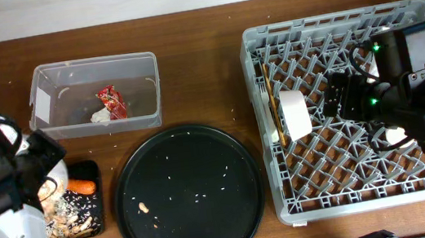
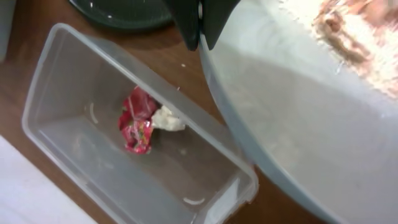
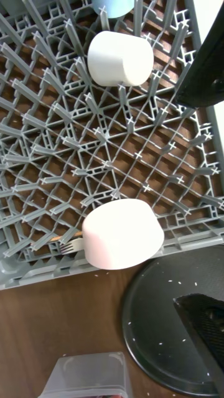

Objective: Sort waste into correct bins and load items into the dishwasher rack
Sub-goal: 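Tip the bowl over the black tray to dump the food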

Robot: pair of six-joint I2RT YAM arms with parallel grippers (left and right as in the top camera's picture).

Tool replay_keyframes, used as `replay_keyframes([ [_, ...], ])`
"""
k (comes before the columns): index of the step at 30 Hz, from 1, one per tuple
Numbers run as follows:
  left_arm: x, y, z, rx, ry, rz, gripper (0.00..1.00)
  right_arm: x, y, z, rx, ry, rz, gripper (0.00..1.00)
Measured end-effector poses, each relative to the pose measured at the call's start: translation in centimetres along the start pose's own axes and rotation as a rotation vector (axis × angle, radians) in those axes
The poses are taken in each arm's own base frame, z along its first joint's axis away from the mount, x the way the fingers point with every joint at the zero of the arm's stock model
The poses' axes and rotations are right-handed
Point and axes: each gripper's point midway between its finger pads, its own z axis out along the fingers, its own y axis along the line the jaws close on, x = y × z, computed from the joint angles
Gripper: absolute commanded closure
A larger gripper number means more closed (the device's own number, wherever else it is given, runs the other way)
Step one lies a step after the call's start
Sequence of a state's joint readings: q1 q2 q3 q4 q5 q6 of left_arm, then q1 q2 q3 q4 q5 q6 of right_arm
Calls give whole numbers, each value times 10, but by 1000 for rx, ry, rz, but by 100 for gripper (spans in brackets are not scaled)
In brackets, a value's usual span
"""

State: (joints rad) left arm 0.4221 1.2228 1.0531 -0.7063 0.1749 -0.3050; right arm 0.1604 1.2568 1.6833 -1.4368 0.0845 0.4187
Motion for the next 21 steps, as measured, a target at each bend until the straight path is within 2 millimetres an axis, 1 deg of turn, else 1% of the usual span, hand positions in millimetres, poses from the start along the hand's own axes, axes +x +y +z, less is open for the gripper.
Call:
replay_keyframes([
  [2, 27, 12, 18, 29, 61, -25, 99, 0, 0, 0, 1, 1, 1, 2],
  [3, 37, 18, 23, 40, 87, -35, 99, 1, 0, 0, 1, 3, 0, 1],
  [4, 39, 20, 23, 46, 91, -32, 99, 1, 0, 0, 1, 2, 0, 2],
  [5, 37, 17, 18, 63, 76, -19, 99, 1, 0, 0, 2, 3, 0, 2],
  [6, 31, 8, 6, 103, 34, 3, 99, 1, 0, 0, 2, 3, 1, 2],
  [8, 25, -5, -11, 161, -13, 28, 99, 1, 0, 0, 2, 3, 0, 2],
  [9, 24, -10, -17, 190, -25, 38, 99, 1, 0, 0, 2, 3, 0, 2],
  [10, 26, -12, -18, 203, -28, 43, 99, 1, 0, 0, 2, 3, 0, 2],
  [12, 35, -9, -21, 211, -29, 32, 99, 1, 0, 0, 2, 3, 0, 1],
  [16, 45, 1, -37, 284, -50, -9, 100, 1, 0, 0, 2, 4, 0, 2],
  [18, 53, 0, -40, 367, -31, -13, 100, 1, 0, 0, 2, 3, 0, 2],
  [21, 51, 1, -51, 454, -59, -3, 100, 1, -1, 0, 3, 5, 0, 2],
])
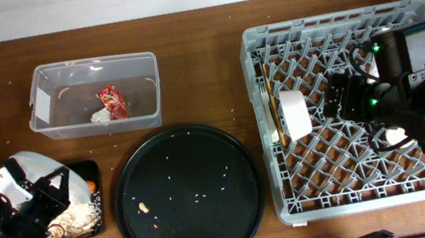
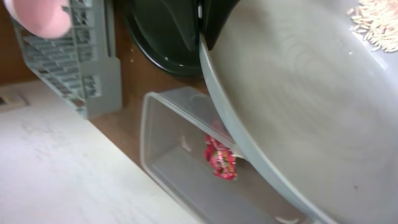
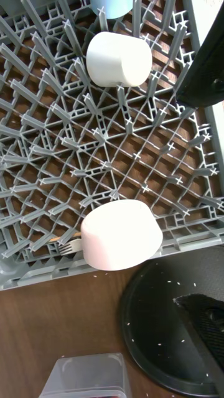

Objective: Sort waste into correct bins and load items into the dishwasher rack
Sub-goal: 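Tip the bowl over the black tray to dump the food, then pass the empty bowl from the left gripper to the right gripper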

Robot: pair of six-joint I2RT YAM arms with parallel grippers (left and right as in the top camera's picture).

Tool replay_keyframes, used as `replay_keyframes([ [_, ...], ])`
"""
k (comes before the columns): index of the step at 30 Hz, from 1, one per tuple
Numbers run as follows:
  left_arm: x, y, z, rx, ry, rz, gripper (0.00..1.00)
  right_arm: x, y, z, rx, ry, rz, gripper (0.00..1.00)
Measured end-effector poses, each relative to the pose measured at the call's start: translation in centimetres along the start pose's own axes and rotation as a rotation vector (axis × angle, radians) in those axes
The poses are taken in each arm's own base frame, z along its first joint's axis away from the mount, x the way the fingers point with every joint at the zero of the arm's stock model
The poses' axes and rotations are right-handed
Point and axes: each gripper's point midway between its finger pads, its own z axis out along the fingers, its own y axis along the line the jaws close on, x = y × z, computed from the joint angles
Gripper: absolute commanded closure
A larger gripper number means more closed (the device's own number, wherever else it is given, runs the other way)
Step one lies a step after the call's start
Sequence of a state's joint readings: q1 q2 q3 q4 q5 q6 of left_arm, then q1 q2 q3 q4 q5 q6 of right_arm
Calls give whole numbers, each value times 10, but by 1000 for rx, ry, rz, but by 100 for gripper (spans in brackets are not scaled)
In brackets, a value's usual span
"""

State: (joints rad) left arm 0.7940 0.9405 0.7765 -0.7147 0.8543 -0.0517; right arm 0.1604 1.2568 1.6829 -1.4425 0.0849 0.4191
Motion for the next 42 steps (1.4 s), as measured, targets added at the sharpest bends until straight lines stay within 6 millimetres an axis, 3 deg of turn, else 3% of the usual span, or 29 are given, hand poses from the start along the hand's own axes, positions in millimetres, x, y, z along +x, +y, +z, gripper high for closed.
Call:
replay_keyframes([
  [8, 7, -14, -5, 104, 16, -1, 100, 0, 0, 0, 1, 1, 0, 2],
  [17, -4, -79, -20, 484, -19, 92, 100, -3, 1, -6, -13, -29, 2, 2],
  [20, -4, -130, -16, 674, 12, 275, 99, -18, 4, -38, -58, -134, 13, 2],
  [21, -3, -177, -18, 809, 23, 428, 99, -25, 6, -50, -74, -178, 17, 2],
  [22, 1, -202, -23, 876, 25, 480, 99, -29, 7, -59, -86, -205, 20, 2],
  [23, 11, -246, -36, 1004, 21, 567, 100, -32, 7, -69, -97, -233, 23, 2],
  [25, 34, -289, -42, 1135, 67, 561, 100, -34, 6, -77, -106, -251, 51, 2],
  [28, 77, -334, -19, 1270, 170, 501, 100, -42, 7, -91, -122, -295, 81, 2],
  [31, 127, -370, 9, 1316, 249, 407, 99, -53, 5, -121, -145, -388, 110, 2],
  [33, 165, -387, 25, 1336, 314, 352, 100, -54, 3, -134, -154, -419, 122, 2],
  [37, 215, -415, 32, 1362, 423, 322, 99, -48, 0, -132, -138, -392, 121, 2],
  [42, 250, -414, 68, 1238, 452, 257, 100, -42, -3, -129, -124, -366, 116, 2],
])
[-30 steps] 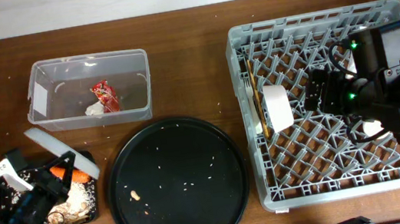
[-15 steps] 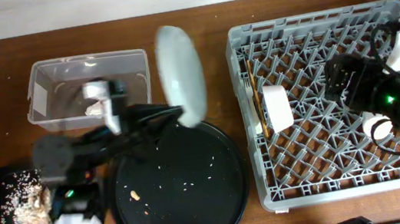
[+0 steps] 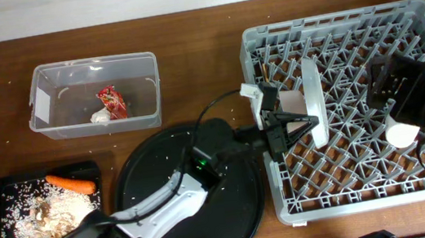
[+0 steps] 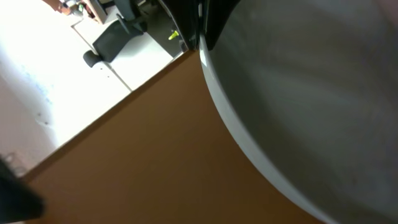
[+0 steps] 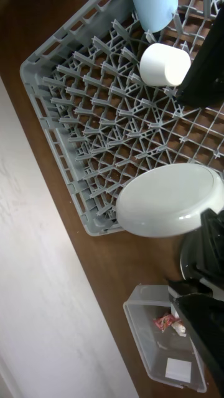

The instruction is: Sort waste into correct bins and load items into the dishwasher rack

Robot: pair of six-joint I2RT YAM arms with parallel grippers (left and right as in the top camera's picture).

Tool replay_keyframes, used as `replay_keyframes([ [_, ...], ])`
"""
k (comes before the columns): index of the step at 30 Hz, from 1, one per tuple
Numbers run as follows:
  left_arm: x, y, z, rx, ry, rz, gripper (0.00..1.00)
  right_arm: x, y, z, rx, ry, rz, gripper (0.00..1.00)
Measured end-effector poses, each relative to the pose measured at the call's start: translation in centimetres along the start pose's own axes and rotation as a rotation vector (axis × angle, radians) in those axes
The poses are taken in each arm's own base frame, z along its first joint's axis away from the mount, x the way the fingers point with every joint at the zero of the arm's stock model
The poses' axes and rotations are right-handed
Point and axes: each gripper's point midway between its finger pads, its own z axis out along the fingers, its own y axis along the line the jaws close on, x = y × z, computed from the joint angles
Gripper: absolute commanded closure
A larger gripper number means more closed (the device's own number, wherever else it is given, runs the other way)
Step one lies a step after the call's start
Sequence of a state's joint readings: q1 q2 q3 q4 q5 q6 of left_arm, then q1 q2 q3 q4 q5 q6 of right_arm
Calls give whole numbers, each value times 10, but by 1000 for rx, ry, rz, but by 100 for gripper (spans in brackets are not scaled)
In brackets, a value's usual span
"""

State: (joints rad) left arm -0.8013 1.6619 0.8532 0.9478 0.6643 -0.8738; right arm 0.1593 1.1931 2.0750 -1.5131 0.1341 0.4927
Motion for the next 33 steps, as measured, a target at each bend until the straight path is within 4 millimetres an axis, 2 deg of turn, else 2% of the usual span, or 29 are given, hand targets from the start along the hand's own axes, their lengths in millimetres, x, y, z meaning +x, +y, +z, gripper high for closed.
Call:
replay_keyframes([
  [1, 5, 8, 4, -27, -7, -17, 100, 0, 0, 0, 1, 1, -1, 2],
  [4, 9, 9, 11, -53, -33, -23, 100, 2, -1, 0, 4, 8, -4, 2],
  [6, 14, 17, 14, -78, -36, -40, 100, 3, -1, 0, 6, 11, -5, 2],
  [7, 17, 25, 15, -97, -36, -62, 93, 4, -2, 0, 9, 17, -6, 2],
  [9, 26, 40, 16, -125, -23, -100, 71, 6, -3, 0, 13, 24, -7, 2],
  [11, 27, 42, 17, -130, -26, -120, 64, 7, -4, 0, 16, 29, -8, 1],
  [13, 25, 40, 17, -122, -31, -119, 48, 7, -4, 0, 16, 30, -8, 2],
  [14, 23, 38, 17, -113, -38, -111, 32, 8, -4, 0, 17, 31, -8, 2],
  [15, 21, 35, 18, -100, -45, -104, 22, 8, -4, 0, 16, 31, -8, 2],
  [16, 19, 32, 18, -89, -50, -96, 4, 8, -4, 0, 16, 31, -9, 2],
  [17, 17, 28, 18, -74, -54, -87, 1, 8, -4, 0, 16, 31, -8, 2],
  [20, 15, 30, 16, -73, -47, -84, 1, 8, -4, 0, 16, 31, -8, 2],
  [24, 0, 49, -5, -176, -26, -76, 1, 7, -4, 0, 16, 30, -8, 2],
  [27, -13, 44, -23, -256, -15, -32, 1, 8, -4, 0, 16, 31, -9, 2],
  [30, -8, 52, -36, -371, 23, -17, 1, 8, -4, 0, 16, 31, -8, 2],
  [33, -16, 48, -42, -404, 2, 41, 2, 8, -4, 0, 16, 31, -8, 2],
])
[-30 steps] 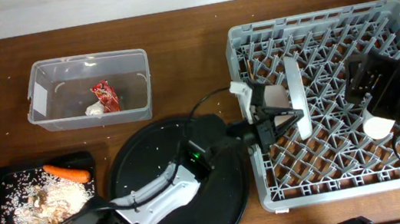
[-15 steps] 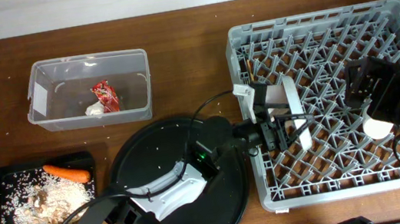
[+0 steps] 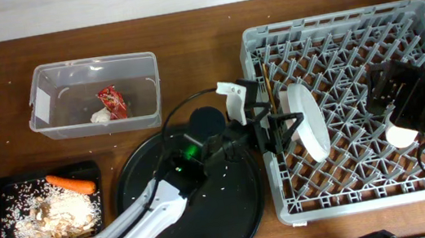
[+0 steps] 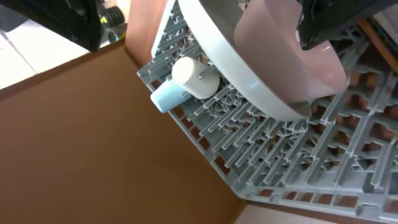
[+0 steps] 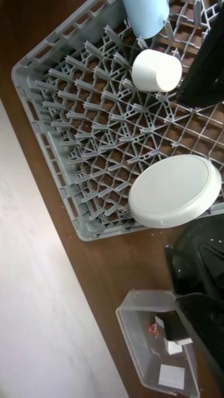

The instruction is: Sort waste into correct bins and load items into the dishwasher rack

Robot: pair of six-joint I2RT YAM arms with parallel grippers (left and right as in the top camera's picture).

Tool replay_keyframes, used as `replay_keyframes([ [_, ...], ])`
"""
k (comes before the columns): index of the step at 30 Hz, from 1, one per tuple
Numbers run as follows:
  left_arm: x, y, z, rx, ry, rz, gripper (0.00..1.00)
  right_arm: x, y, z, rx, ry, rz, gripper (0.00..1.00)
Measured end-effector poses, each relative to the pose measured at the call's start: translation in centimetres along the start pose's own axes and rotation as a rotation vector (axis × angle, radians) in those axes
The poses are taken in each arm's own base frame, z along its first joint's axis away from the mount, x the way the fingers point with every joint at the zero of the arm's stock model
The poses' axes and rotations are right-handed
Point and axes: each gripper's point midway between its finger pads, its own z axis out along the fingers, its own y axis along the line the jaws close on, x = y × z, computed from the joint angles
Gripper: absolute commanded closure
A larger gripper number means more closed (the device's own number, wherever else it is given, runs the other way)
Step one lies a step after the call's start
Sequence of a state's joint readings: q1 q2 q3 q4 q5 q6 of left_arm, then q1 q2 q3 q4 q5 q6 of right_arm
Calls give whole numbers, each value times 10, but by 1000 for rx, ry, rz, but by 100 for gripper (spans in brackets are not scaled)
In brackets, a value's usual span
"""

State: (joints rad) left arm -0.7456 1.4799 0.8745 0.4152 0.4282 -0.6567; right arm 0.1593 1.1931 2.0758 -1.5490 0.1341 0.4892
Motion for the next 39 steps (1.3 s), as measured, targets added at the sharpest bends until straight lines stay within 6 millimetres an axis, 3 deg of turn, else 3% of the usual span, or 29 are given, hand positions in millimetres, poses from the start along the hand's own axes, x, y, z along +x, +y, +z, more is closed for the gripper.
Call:
replay_keyframes([
  [3, 3, 0, 1, -14, 4, 20, 10, 0, 0, 0, 1, 1, 0, 2],
  [6, 21, -14, 8, -12, 38, 55, 38, 1, -1, 0, 4, 6, -1, 2],
  [9, 37, -26, 13, -4, 69, 84, 42, 2, -1, 0, 4, 7, -2, 2],
  [13, 55, -38, 23, 25, 91, 105, 46, 5, -3, 0, 12, 20, -3, 2],
  [16, 50, -57, 25, 107, 63, 131, 50, 6, -3, 0, 14, 25, -4, 2],
  [18, 54, -59, 25, 122, 88, 129, 51, 6, -4, 0, 15, 26, -4, 1],
  [21, 74, -58, 25, 109, 166, 123, 51, 5, -5, 0, 24, 21, -5, 2],
  [24, 92, -79, 26, 154, 200, 153, 50, 5, -6, 0, 29, 18, -4, 2],
  [25, 93, -80, 26, 155, 198, 162, 44, 5, -6, 0, 31, 17, -5, 2],
  [29, 95, -65, 27, 36, 268, 207, 43, 6, -7, 0, 33, 21, -8, 2],
  [31, 89, -56, 20, -62, 299, 229, 43, 6, -8, 0, 37, 20, -9, 2],
  [33, 49, -66, 5, -117, 209, 268, 43, 5, -8, 0, 40, 18, -9, 2],
  [35, 19, -53, -22, -198, 160, 256, 42, 6, -8, 0, 40, 20, -32, 2],
  [36, 2, -43, -42, -248, 134, 243, 42, 6, -8, 0, 40, 21, -44, 2],
  [38, -40, -22, -106, -390, 37, 208, 38, 6, -7, 0, 31, 21, -57, 2],
  [39, -50, -16, -129, -439, 9, 193, 38, 7, -5, 0, 23, 27, -65, 1],
])
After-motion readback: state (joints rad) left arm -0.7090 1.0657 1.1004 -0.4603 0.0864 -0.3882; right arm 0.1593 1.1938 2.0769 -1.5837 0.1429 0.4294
